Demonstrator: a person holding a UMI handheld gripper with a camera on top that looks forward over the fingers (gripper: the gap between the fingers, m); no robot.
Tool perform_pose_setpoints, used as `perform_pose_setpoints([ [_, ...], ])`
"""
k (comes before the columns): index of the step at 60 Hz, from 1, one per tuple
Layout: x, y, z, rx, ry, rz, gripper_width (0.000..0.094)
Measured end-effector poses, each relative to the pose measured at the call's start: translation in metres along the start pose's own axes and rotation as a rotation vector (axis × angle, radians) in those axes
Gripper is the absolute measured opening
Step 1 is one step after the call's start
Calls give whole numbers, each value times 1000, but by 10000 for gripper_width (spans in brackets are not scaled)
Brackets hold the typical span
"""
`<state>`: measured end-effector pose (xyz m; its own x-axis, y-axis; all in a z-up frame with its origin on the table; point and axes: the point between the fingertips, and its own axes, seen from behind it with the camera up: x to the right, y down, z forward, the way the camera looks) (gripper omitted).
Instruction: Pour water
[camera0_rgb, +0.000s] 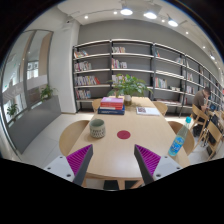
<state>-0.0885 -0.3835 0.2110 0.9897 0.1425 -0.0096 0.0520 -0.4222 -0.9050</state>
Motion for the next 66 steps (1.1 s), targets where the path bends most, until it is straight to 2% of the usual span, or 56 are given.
perform_pose_setpoints([
  [6,21,6,3,-8,24,37,851],
  [17,110,25,11,0,90,72,853],
  [26,227,68,39,7,191,89,848],
  [35,298,69,60,12,243,136,850],
  [49,356,47,135,92,253,88,843],
  [56,371,39,163,132,267,92,758],
  [61,370,37,176,173,257,107,563],
  [66,373,31,177,223,277,110,524],
])
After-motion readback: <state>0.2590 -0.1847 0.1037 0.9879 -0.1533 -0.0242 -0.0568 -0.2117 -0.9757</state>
